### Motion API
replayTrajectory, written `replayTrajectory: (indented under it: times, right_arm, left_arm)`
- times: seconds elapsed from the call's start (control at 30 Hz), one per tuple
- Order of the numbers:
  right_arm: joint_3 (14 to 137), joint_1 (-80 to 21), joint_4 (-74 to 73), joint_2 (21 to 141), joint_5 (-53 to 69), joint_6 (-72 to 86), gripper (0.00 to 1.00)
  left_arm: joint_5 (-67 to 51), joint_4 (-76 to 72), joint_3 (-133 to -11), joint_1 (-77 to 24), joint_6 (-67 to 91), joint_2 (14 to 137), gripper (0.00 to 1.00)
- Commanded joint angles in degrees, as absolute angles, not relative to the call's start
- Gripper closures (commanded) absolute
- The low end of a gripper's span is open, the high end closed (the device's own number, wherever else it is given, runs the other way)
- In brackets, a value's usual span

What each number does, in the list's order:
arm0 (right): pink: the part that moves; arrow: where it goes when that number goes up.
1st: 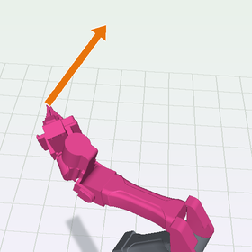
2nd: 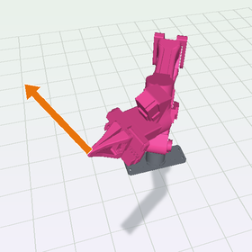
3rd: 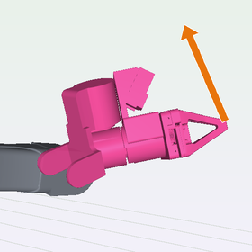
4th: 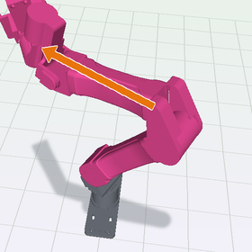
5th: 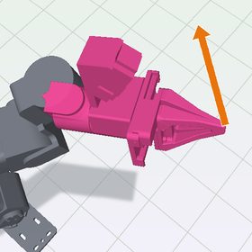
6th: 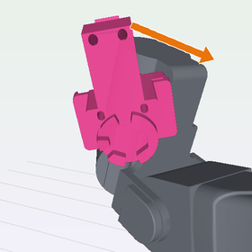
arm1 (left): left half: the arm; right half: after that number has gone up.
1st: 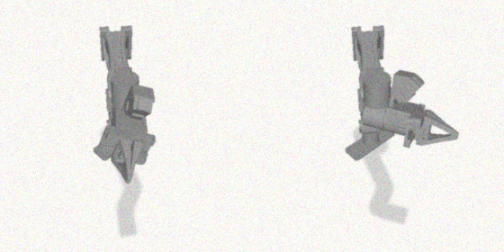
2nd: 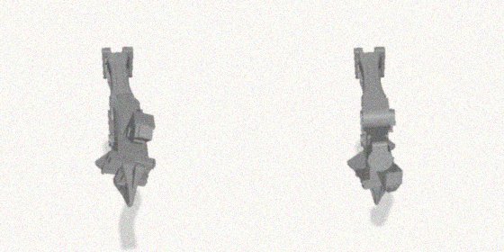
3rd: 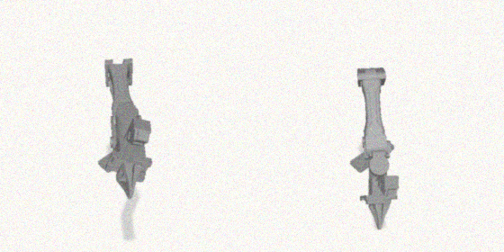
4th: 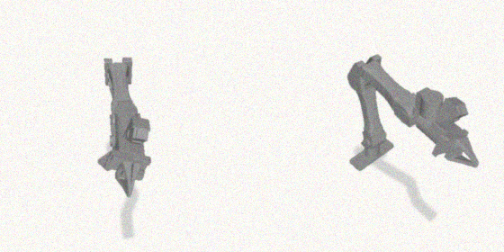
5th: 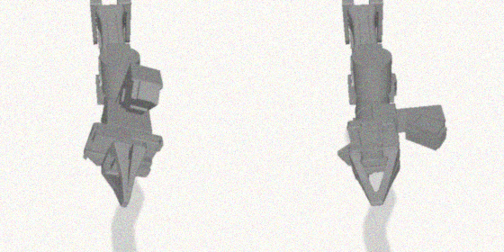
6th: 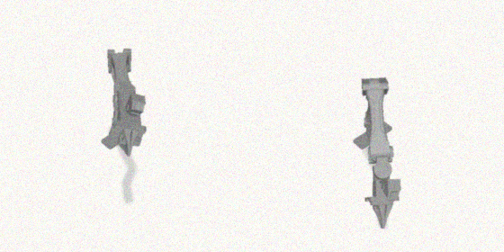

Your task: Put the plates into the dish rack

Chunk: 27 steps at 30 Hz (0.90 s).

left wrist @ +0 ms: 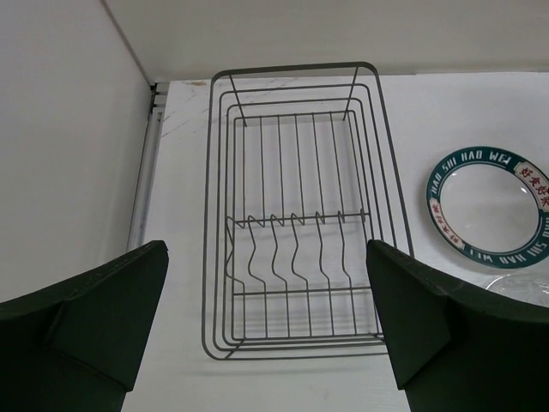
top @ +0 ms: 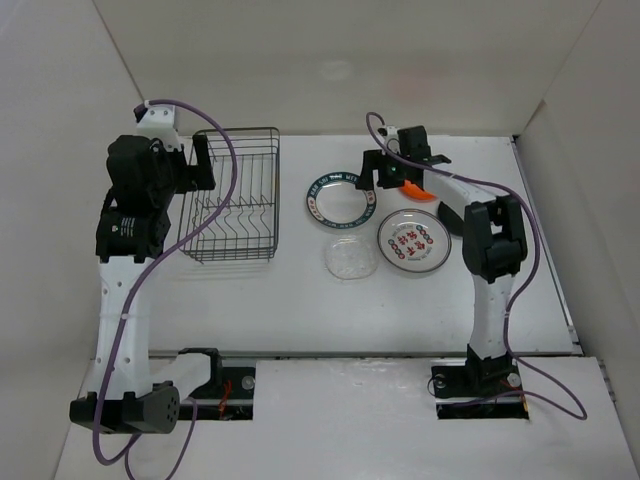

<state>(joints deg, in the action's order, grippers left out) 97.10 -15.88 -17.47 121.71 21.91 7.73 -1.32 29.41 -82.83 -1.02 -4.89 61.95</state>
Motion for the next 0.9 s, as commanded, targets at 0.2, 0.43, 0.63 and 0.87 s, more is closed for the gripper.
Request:
replayTrajectory:
  times: [0.2,0.43,0.63,0.87]
  right_arm:
    - [100.90,-14.33,-14.94,125.86,26.10,7.47,0.19]
    - [103.79,-14.33,-17.66,128.93,25.31,6.95,0.21]
    - [104.77,-14.33,-18.63,131.39,27.07,7.47,0.26]
    - [105.91,-13.80,-20.39,133.85,26.54,8.70,0.53]
  left_arm:
    - [-3.86,26.98,-81.91,-0.97,-5.19,60.47,0.00]
    - [-3.87,26.46,-81.39,-0.97,-5.19,60.47,0.00]
    - [-3.87,26.46,-81.39,-0.97,-5.19,60.47,0.00]
    - [-3.35,26.46,-80.86,-0.97,-5.19,59.94,0.00]
